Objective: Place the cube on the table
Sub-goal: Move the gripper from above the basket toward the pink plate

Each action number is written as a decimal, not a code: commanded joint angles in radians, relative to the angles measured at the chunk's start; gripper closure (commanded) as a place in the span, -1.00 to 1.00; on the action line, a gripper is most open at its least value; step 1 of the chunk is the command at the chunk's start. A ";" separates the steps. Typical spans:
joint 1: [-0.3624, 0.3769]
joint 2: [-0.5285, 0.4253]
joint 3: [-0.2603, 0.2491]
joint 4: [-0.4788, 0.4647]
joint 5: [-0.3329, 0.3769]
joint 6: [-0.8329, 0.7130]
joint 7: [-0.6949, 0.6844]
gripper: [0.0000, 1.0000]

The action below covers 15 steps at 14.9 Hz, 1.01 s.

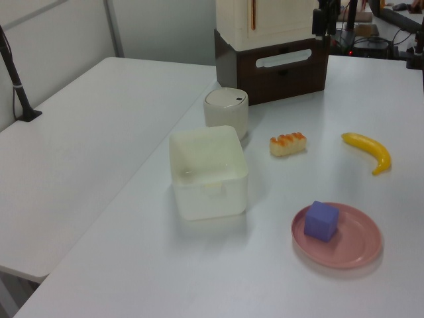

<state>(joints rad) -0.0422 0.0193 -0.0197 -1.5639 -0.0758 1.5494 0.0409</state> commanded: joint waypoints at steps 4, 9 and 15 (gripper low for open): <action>0.008 -0.004 0.000 -0.001 0.004 -0.023 -0.019 -1.00; 0.030 -0.002 0.000 -0.018 0.040 -0.015 -0.015 -1.00; 0.186 0.021 0.000 -0.082 0.090 -0.023 0.120 -1.00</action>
<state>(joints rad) 0.0607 0.0412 -0.0121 -1.6036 -0.0061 1.5494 0.0758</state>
